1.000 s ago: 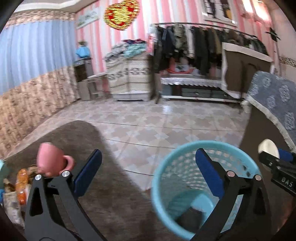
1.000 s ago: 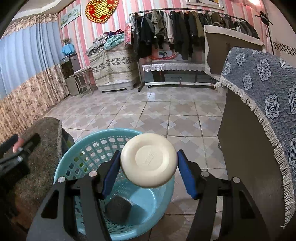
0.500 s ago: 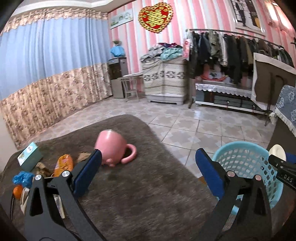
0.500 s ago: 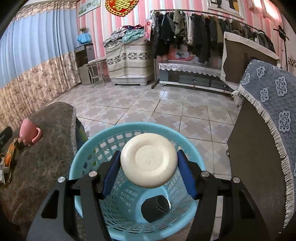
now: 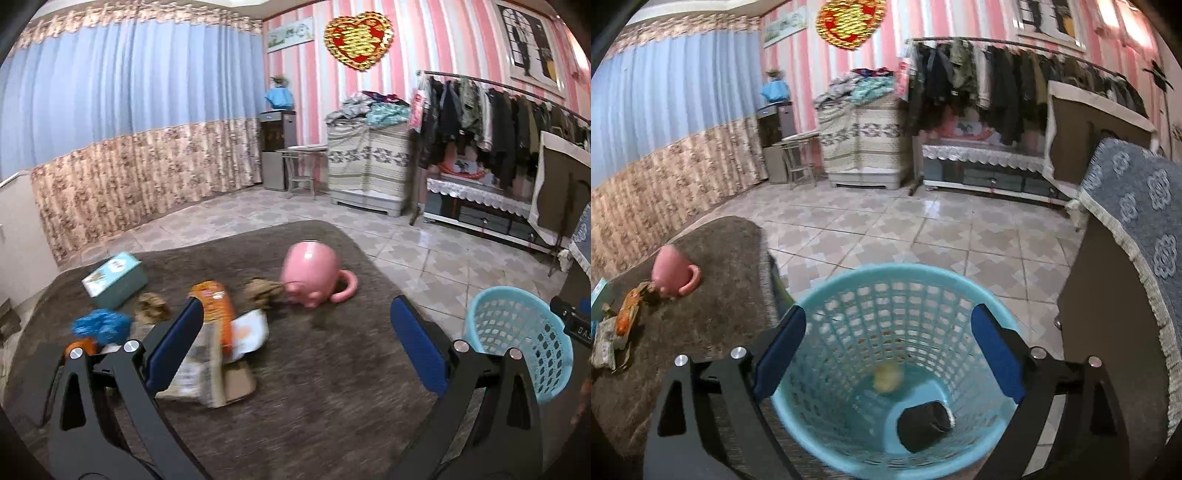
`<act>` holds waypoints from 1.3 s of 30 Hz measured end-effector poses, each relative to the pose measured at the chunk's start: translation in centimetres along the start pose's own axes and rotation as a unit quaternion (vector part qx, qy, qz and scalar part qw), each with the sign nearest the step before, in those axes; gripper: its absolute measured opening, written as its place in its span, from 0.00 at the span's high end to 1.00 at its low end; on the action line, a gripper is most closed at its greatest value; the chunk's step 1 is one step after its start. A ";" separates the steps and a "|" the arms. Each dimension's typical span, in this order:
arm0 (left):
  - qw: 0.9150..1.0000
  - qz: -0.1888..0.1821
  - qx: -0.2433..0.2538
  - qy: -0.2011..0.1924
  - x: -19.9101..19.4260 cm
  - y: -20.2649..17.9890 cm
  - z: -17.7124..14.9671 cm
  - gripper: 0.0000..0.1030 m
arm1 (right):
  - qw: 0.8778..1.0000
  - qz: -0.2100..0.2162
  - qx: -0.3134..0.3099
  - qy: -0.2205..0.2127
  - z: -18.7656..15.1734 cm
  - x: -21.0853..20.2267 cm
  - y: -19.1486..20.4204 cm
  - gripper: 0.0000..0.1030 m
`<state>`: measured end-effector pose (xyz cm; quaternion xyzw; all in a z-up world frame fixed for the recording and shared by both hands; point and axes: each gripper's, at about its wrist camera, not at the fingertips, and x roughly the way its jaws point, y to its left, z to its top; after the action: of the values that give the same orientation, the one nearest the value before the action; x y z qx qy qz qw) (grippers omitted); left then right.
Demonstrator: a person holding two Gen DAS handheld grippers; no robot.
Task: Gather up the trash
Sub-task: 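Grasp an orange with the left tool while the right tool returns to the rug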
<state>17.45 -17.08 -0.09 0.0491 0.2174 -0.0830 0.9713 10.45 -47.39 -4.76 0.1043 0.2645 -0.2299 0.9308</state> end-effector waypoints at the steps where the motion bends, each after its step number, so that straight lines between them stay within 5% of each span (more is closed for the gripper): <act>1: 1.000 0.010 -0.002 -0.002 -0.6 1.0 -0.2 0.05 | 1.000 0.005 -0.006 -0.002 0.0 -0.1 0.5 0.13; 9: 0.996 0.078 -0.041 0.003 -3.7 10.7 -2.1 0.05 | 0.996 0.062 -0.060 0.000 -0.9 -1.3 6.3 0.13; 19: 0.981 0.159 -0.090 0.061 -3.1 22.5 -7.3 0.05 | 0.987 0.114 -0.113 0.004 -2.5 -2.9 14.2 0.13; 31: 0.979 0.156 -0.069 0.113 2.7 27.5 -8.3 0.05 | 0.973 0.155 -0.168 0.033 -4.1 -1.8 22.7 0.13; 39: 0.976 0.120 -0.081 0.161 7.4 29.7 -8.4 0.33 | 0.958 0.186 -0.210 0.053 -4.6 -0.3 28.6 0.13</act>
<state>25.99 12.14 -9.06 0.0084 0.3694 0.0606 0.9272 22.04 -20.84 -6.38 -0.0341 0.3315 0.0137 0.9427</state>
